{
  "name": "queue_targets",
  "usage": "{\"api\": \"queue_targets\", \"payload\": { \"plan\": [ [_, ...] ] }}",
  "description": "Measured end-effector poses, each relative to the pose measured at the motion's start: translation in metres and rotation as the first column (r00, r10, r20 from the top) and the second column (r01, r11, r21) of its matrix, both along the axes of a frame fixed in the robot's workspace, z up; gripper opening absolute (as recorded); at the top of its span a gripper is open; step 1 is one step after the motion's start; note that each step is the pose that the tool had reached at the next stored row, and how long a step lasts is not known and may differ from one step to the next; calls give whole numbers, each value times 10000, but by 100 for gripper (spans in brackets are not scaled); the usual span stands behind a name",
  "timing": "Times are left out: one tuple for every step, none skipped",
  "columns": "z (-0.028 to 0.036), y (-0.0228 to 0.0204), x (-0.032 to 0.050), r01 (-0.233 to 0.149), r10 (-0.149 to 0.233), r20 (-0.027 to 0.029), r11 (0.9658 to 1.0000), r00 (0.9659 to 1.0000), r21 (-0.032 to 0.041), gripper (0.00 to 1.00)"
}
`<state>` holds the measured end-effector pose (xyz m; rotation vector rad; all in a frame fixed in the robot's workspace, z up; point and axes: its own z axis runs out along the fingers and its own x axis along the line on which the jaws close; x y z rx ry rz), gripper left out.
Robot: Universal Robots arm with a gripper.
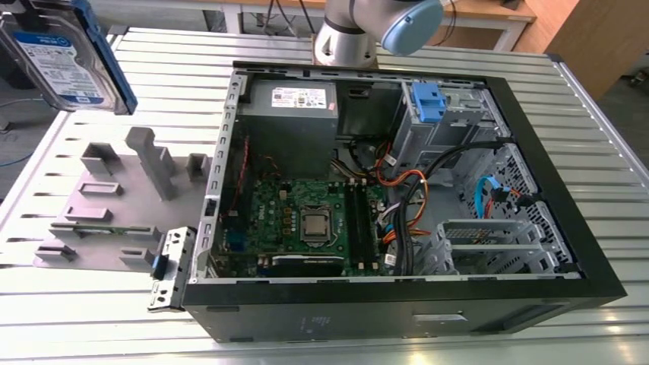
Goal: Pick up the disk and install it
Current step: 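Pick up the disk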
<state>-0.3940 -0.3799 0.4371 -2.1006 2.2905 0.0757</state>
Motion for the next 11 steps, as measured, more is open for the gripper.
{"api": "queue_targets", "payload": {
  "plan": [
    [24,0,0,0,0,0,10000,10000,-1,35],
    [41,0,0,0,0,1,10000,10000,-1,35],
    [57,0,0,0,0,1,10000,10000,-4,35],
    [78,1,0,1,-1,-1,10000,10000,-8,35],
    [101,1,0,0,0,-2,10000,10000,-11,35],
    [126,1,0,0,0,-1,10000,10000,-12,35],
    [154,2,0,0,0,0,10000,10000,-13,35],
    [186,2,0,0,0,1,10000,10000,-14,35],
    [216,2,0,0,0,0,10000,10000,-16,35],
    [246,3,0,0,0,0,10000,10000,-17,35],
    [277,4,0,0,0,0,10000,10000,-19,35]
  ]
}}
